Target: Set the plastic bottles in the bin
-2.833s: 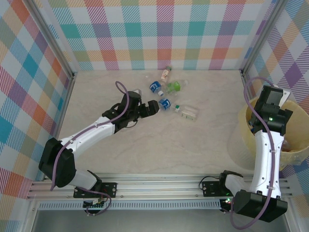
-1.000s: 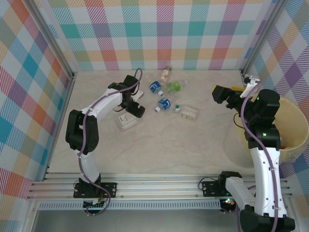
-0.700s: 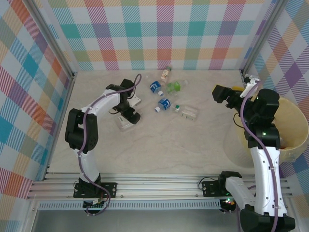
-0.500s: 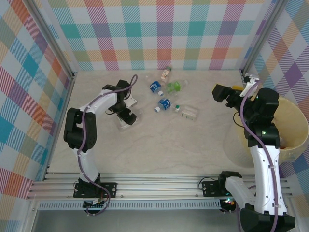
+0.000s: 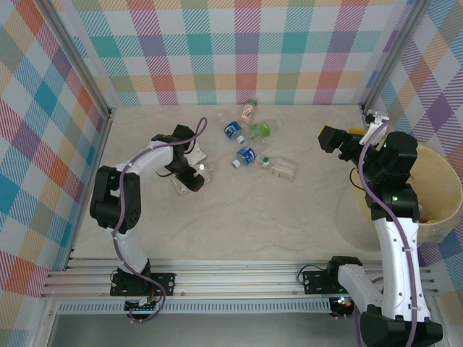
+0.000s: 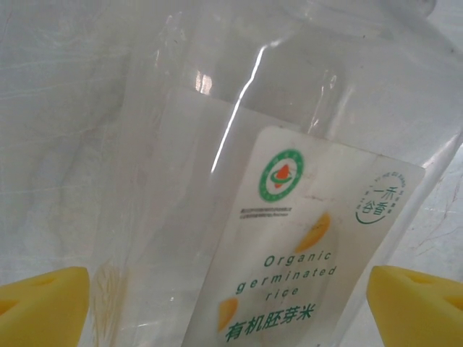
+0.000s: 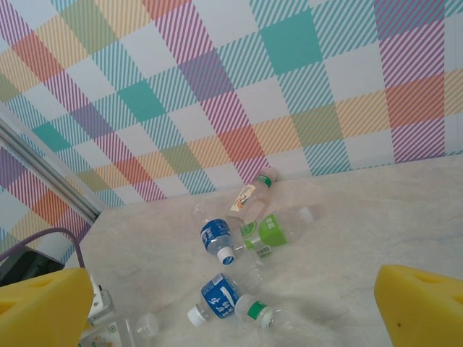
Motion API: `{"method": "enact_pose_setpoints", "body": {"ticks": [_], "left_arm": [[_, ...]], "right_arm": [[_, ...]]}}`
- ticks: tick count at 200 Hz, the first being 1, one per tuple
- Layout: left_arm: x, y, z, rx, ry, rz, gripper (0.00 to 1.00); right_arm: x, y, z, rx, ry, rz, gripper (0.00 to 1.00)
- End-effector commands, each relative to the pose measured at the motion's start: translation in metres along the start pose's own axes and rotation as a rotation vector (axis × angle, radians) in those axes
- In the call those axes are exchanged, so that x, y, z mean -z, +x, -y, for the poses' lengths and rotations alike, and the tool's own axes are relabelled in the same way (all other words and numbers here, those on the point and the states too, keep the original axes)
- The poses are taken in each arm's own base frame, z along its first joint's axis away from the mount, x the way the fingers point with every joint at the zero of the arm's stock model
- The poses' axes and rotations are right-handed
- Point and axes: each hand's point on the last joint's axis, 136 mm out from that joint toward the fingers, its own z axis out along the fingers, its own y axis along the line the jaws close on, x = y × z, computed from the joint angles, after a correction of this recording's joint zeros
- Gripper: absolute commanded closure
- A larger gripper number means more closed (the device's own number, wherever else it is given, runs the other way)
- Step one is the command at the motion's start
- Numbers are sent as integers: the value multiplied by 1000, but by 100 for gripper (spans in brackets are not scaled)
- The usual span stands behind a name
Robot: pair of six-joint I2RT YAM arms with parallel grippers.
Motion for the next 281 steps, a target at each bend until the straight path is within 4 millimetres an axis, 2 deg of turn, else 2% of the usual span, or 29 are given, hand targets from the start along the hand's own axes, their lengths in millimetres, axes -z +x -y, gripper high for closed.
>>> {"method": "enact_pose_setpoints", "body": {"ticks": [1, 24, 36, 70, 94, 114, 129, 159, 172, 207, 240, 281], "left_arm": [[-11, -9, 20, 63, 95, 27, 4], [3, -45, 29, 204, 188, 135, 4], [6, -54, 39, 268, 246, 160, 3], [2, -52, 51, 444, 286, 156, 3], [1, -48, 60, 590, 326, 160, 2], [7, -49, 78, 664, 377, 182, 0], [20, -49, 86, 668, 339, 199, 0], [39, -30, 65, 649, -98, 177, 0], [41, -27, 71, 610, -172, 166, 0], [39, -17, 89, 498, -225, 108, 0], [23, -2, 96, 459, -211, 19, 0], [1, -7, 118, 435, -89, -21, 0]], "right_arm": [[0, -3, -2, 22, -7, 23, 0], [0, -3, -2, 18, -9, 22, 0], [0, -3, -5, 16, -23, 18, 0], [-2, 14, -44, 69, -238, -75, 0], [-15, 34, -65, 120, -310, -147, 0], [-30, 48, -75, 147, -328, -179, 0], [-40, 56, -83, 165, -340, -198, 0], [-54, 63, -92, 211, -342, -207, 0], [-58, 65, -93, 222, -334, -206, 0], [-59, 66, -89, 241, -303, -200, 0], [-57, 65, -84, 243, -272, -187, 0], [-53, 60, -83, 242, -256, -168, 0]]}}
